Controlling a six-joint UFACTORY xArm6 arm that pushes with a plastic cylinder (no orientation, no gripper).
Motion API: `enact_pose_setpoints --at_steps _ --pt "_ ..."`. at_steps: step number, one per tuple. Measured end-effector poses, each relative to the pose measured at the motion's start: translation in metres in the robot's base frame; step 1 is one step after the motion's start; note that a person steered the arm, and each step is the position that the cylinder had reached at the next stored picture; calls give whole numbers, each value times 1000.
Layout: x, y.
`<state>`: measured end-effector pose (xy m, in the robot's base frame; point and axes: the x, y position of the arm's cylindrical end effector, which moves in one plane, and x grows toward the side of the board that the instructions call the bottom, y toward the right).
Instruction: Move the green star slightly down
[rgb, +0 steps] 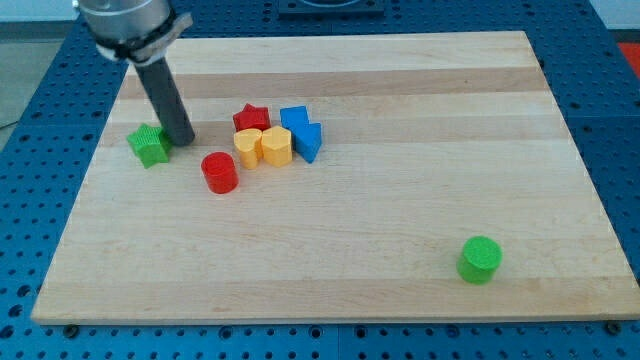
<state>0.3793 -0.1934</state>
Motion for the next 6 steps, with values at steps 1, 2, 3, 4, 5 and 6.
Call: enact_pose_setpoints --at_steps 1,2,3,4,5,6 --pt "-39 -16" --pt "-13 -38" --pt "60 -33" --pt "107 -23" --pt "97 -29" --pt "78 -79"
